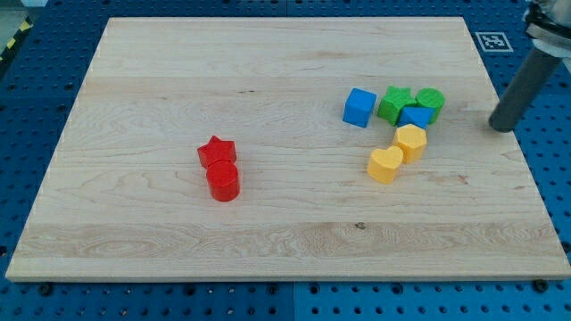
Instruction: Push the green circle slightly up and left
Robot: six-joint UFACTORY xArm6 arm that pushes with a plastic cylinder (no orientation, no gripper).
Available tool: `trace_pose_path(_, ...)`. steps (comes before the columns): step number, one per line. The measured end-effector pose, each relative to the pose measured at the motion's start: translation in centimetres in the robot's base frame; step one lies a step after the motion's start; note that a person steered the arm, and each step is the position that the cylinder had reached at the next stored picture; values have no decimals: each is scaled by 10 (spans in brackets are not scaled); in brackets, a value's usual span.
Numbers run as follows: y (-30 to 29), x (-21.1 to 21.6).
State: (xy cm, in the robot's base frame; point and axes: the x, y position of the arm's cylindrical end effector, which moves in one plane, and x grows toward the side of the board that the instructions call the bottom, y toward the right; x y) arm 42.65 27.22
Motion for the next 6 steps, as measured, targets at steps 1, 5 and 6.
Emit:
trace_pose_path(1,-5,-2)
trace_pose_path(5,-55,0)
trace_pose_path(6,-79,-6)
